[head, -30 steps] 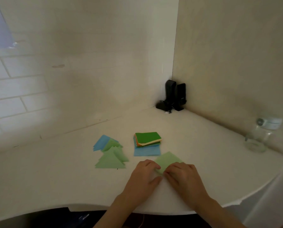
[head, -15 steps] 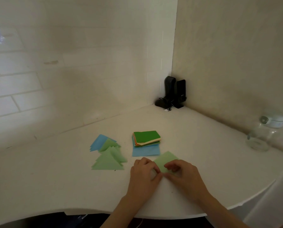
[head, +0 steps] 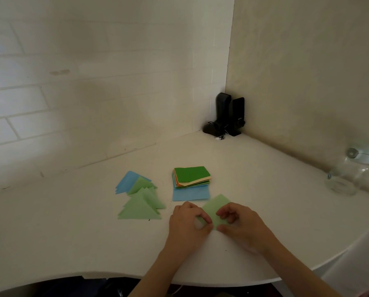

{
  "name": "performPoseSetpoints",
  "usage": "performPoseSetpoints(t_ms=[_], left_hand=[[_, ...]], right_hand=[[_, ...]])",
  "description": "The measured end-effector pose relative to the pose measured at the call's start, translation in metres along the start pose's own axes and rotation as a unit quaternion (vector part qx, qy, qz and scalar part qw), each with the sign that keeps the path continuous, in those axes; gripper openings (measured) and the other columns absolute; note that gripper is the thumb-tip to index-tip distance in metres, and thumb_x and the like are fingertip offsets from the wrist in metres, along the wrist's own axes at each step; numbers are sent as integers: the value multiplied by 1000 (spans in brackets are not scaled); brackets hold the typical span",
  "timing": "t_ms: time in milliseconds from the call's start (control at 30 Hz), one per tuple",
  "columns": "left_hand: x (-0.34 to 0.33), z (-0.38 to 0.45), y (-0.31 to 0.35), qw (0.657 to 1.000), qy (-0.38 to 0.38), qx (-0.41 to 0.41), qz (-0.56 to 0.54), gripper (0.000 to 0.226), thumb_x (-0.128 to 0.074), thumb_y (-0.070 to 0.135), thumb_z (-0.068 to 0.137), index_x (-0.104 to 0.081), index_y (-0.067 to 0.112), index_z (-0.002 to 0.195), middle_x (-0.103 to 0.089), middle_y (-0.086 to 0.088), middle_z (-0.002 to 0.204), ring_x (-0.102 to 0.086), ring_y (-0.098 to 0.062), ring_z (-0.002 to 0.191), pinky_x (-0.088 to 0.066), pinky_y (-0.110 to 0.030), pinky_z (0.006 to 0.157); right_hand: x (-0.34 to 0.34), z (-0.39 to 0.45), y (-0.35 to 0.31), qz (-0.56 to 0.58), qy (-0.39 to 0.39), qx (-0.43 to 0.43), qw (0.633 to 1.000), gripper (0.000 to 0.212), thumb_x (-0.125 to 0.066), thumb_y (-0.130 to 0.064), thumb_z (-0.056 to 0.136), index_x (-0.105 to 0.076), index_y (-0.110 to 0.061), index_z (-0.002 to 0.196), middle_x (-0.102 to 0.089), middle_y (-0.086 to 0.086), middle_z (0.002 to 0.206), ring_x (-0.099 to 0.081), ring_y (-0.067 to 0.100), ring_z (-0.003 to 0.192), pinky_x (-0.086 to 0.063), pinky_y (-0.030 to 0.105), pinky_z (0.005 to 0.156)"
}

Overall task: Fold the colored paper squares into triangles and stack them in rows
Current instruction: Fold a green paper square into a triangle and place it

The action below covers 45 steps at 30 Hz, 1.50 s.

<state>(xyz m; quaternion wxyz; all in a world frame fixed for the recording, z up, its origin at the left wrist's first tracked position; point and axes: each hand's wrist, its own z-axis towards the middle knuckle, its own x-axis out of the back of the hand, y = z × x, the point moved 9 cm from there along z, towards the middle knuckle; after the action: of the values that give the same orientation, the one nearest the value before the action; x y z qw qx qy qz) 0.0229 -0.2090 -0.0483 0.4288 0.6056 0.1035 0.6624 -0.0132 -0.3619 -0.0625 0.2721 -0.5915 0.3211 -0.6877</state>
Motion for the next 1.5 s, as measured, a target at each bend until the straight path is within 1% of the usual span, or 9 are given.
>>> performPoseSetpoints(t_ms=[233,367,567,667,767,900,1000,1200,1500], left_hand=[[5,-2,-4,995,-31,-34,-84,20,-71,17,69,-68,34,81,-60,10,95,-53,-3,93,-35,-14,86],[13,-8,-3,992,-28,-48,-117,40,-56,14,61,-60,44,88,-61,11,98,-53,-1,95,-36,-10,85],[18,-24,11,990,23,-119,-68,48,-50,7,59,-61,32,99,-58,10,105,-47,-6,104,-34,-14,93],[18,-25,18,984,27,-174,9,40,-54,7,64,-60,27,97,-58,9,102,-49,-11,100,-38,-21,87],[18,-27,22,979,36,-189,61,16,-54,18,75,-61,25,88,-58,10,92,-48,-9,86,-36,-22,74],[15,-29,28,976,48,-195,86,12,-49,25,82,-62,25,82,-59,10,83,-48,-9,76,-34,-22,68],[11,-28,27,981,35,-179,60,19,-47,30,84,-64,22,82,-60,7,82,-51,-11,77,-39,-25,69],[9,-22,17,991,19,-134,21,18,-56,33,81,-66,19,82,-58,6,84,-50,-8,80,-37,-15,70],[10,-9,4,998,28,-51,31,27,-65,40,82,-61,14,87,-46,6,89,-45,-7,74,-33,-14,66]], right_hand=[[6,-11,-9,-1,5,21,1000,22,-76,-21,74,-64,-36,85,-64,-14,87,-56,-3,83,-39,6,73],[0,-15,-18,-91,8,43,995,11,-68,-41,78,-57,-44,77,-56,-18,91,-54,0,85,-40,23,81],[-11,-17,-25,-158,-39,63,985,12,-54,-45,86,-47,-44,76,-49,-17,102,-46,1,96,-33,32,89],[-3,-19,-30,-98,-60,102,988,10,-49,-59,74,-52,-49,74,-53,-22,98,-51,-4,95,-41,32,90],[6,-22,-33,-80,-54,142,985,6,-57,-55,74,-57,-50,77,-57,-22,96,-57,-2,93,-46,25,86],[20,-25,-31,-83,-1,155,984,13,-65,-49,73,-60,-40,81,-61,-20,90,-59,-4,85,-47,20,78],[20,-30,-28,-99,3,163,982,6,-64,-39,78,-67,-35,81,-66,-20,89,-61,-7,83,-49,20,77],[12,-34,-22,-148,28,146,978,23,-58,-57,75,-67,-36,81,-56,-30,93,-56,-11,87,-49,29,80],[10,-23,-17,-165,113,70,977,30,-50,-63,70,-60,-36,65,-53,-22,94,-52,3,94,-36,30,78]])
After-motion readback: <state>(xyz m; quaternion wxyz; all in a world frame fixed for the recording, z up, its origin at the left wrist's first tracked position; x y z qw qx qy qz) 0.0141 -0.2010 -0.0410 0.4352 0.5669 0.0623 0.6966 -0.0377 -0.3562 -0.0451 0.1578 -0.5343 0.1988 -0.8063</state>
